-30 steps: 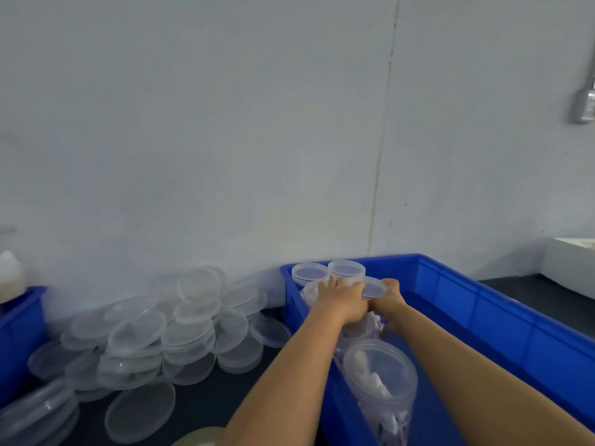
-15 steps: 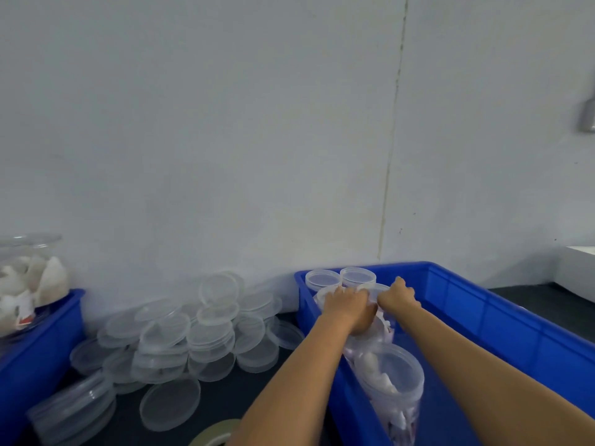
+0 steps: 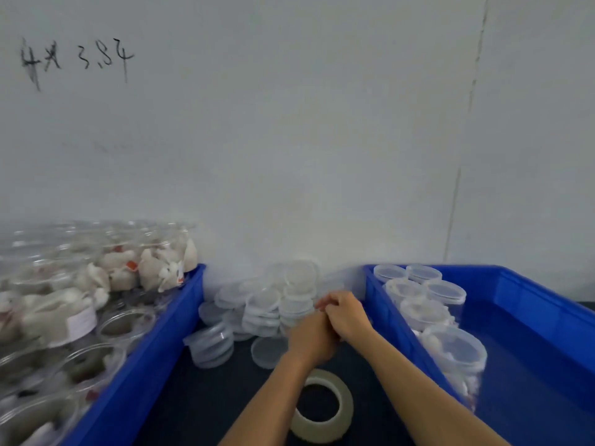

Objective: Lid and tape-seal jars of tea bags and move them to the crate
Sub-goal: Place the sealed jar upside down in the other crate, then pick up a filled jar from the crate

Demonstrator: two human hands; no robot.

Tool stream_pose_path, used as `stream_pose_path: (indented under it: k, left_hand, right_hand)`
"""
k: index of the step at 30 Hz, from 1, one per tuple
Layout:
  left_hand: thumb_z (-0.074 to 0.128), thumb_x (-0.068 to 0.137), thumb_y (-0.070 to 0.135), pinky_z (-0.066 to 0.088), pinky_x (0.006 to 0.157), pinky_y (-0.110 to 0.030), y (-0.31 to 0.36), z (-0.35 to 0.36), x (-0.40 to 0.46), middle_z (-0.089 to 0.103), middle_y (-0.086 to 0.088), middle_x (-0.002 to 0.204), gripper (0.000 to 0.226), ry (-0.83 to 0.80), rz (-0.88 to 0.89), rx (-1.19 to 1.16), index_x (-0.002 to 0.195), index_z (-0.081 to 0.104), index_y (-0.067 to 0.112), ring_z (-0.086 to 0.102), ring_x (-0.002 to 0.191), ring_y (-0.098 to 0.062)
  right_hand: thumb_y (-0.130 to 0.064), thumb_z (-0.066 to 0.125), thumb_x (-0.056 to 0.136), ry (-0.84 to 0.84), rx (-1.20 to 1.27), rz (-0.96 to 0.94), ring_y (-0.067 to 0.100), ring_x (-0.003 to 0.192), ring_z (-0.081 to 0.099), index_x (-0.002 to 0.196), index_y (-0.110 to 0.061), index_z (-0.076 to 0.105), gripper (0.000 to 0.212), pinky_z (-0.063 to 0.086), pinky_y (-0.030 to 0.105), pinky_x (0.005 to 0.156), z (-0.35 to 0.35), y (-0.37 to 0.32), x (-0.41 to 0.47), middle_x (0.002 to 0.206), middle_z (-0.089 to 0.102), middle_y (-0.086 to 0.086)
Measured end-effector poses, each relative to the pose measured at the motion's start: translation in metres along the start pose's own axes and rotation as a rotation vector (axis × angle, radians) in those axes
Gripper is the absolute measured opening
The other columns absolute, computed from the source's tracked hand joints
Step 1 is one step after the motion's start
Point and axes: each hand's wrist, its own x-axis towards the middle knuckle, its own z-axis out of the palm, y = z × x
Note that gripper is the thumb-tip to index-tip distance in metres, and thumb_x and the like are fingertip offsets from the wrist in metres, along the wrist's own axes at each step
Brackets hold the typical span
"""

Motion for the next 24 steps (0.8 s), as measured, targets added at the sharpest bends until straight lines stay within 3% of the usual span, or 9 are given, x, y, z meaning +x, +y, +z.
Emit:
stream_pose_path:
  k: [2,5,7,11,15,18,21,24]
  left_hand:
    - [0.046,0.097,0.019,0.045,0.078,-0.034,-0.027,0.0,-0.03,0.067,-0.009,0.118,0.027,-0.021,-0.093,-0.057,0.118,0.061,0.014,0.062,0.108,-0.028]
    - [0.04,0.097,0.028,0.046,0.086,-0.034,-0.064,-0.002,-0.075,0.066,-0.003,0.12,0.034,-0.066,-0.229,-0.065,0.123,0.06,0.024,0.062,0.11,-0.024]
    - [0.039,0.096,0.032,0.048,0.088,-0.034,-0.084,-0.003,-0.102,0.065,0.0,0.122,0.036,-0.073,-0.271,-0.048,0.128,0.055,0.029,0.062,0.11,-0.021]
    - [0.046,0.096,0.034,0.048,0.096,-0.034,-0.116,-0.011,-0.146,0.062,0.005,0.121,0.032,-0.072,-0.326,-0.031,0.126,0.055,0.035,0.06,0.111,-0.014]
    - [0.053,0.094,0.029,0.045,0.096,-0.034,-0.134,-0.022,-0.17,0.054,0.006,0.121,0.021,-0.066,-0.366,0.028,0.115,0.056,0.03,0.053,0.112,-0.013]
    - [0.053,0.095,0.028,0.044,0.098,-0.036,-0.136,-0.03,-0.177,0.049,-0.001,0.131,0.03,-0.116,-0.378,0.106,0.125,0.052,0.024,0.049,0.119,-0.02]
    - [0.054,0.096,0.026,0.043,0.1,-0.038,-0.126,-0.041,-0.176,0.049,-0.008,0.136,0.041,-0.157,-0.432,0.214,0.135,0.046,0.018,0.051,0.121,-0.024]
    - [0.051,0.097,0.022,0.043,0.099,-0.04,-0.102,-0.061,-0.174,0.05,-0.013,0.135,0.04,-0.02,-0.488,0.408,0.136,0.043,0.012,0.051,0.121,-0.027]
  right_hand:
    - [0.006,0.043,0.088,-0.077,0.059,0.026,0.015,0.076,0.058,0.096,-0.006,0.071,0.032,0.046,0.018,0.058,0.033,0.002,-0.019,0.092,0.067,0.008]
    - [0.012,0.041,0.084,-0.187,0.164,0.029,0.014,0.09,0.062,0.096,-0.006,0.071,0.037,0.049,0.017,0.073,0.081,0.004,-0.052,0.095,0.069,0.006]
    - [0.016,0.041,0.081,-0.251,0.243,0.011,0.012,0.087,0.063,0.089,-0.012,0.068,0.04,0.05,0.016,0.075,0.107,0.004,-0.072,0.088,0.069,0.0]
    - [0.022,0.039,0.075,-0.297,0.328,-0.016,0.017,0.085,0.067,0.085,-0.013,0.069,0.047,0.053,0.024,0.081,0.146,0.005,-0.1,0.083,0.072,0.004]
    - [0.026,0.039,0.072,-0.203,0.346,-0.016,0.017,0.084,0.068,0.081,-0.013,0.069,0.05,0.053,0.028,0.085,0.168,0.004,-0.122,0.081,0.073,0.003]
    - [0.025,0.04,0.075,-0.145,0.362,0.004,0.018,0.082,0.066,0.08,-0.014,0.068,0.047,0.052,0.027,0.081,0.174,-0.005,-0.123,0.08,0.071,0.003]
    - [0.022,0.04,0.079,-0.163,0.401,0.025,0.021,0.085,0.066,0.084,-0.011,0.067,0.043,0.053,0.034,0.083,0.177,-0.027,-0.119,0.085,0.07,0.006]
    - [0.017,0.047,0.084,-0.192,0.514,-0.003,0.026,0.086,0.068,0.088,-0.008,0.068,0.032,0.056,0.036,0.08,0.176,-0.056,-0.113,0.084,0.071,0.01]
